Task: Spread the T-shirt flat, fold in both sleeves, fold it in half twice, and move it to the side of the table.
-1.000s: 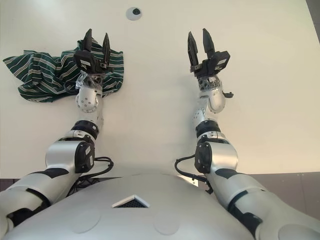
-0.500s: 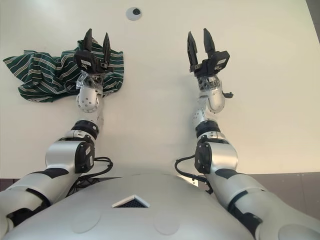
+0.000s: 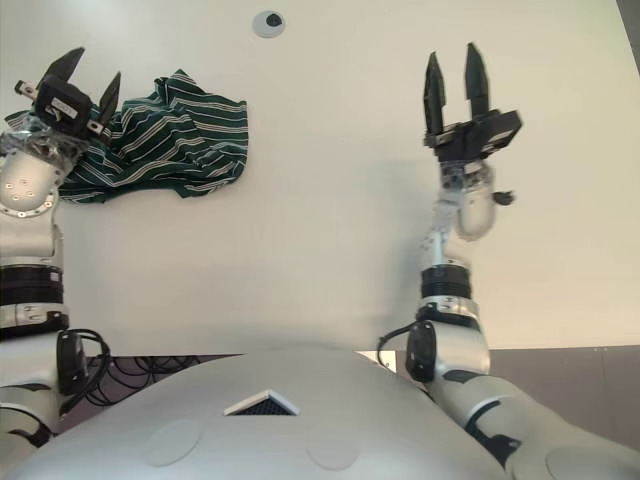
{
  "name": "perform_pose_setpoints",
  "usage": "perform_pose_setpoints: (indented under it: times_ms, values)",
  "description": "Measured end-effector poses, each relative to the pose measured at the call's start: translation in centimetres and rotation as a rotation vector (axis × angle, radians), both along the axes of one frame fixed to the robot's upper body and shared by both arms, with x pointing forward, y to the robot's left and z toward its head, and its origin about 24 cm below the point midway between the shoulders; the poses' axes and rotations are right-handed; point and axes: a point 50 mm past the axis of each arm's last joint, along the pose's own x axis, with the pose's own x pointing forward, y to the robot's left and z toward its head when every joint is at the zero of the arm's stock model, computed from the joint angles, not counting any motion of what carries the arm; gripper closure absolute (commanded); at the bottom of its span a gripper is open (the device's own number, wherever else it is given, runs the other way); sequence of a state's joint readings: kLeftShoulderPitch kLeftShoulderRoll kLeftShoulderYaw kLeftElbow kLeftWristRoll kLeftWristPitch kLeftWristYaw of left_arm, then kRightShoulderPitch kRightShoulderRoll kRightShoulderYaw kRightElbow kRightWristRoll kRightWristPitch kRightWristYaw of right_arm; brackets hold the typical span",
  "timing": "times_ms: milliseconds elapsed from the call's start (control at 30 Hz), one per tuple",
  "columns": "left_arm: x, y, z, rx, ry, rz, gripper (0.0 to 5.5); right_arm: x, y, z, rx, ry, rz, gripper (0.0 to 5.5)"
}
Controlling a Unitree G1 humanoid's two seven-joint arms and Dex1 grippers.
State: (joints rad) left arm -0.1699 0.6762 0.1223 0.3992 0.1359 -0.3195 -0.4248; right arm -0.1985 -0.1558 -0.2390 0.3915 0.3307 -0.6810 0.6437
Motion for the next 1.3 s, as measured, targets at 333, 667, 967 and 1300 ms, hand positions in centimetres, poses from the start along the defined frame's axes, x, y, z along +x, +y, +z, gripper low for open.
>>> perform_pose_setpoints:
  times_ms: [333,667,967,1300]
  values:
    - [-1.7,0.5,-4.7,0.218,0.345,-0.077,3.28,-1.1,-0.7,3.8,-0.134,-0.003,0.020,3.08]
    - [-6.2,-10.1,-4.7,-0.053,0.466,-0.511,3.28,-1.1,-0.6,3.5,-0.134,0.034,0.032,3.08]
    - [-5.0,-9.4,-0.2,-0.242,0.214,-0.355,3.28,-1.0,0.0,3.2,-0.195,0.086,0.096,3.08]
    - [-6.0,-6.4,0.9,-0.227,0.132,-0.378,3.28,-4.4,5.1,-3.0,-0.633,0.279,0.459,3.08]
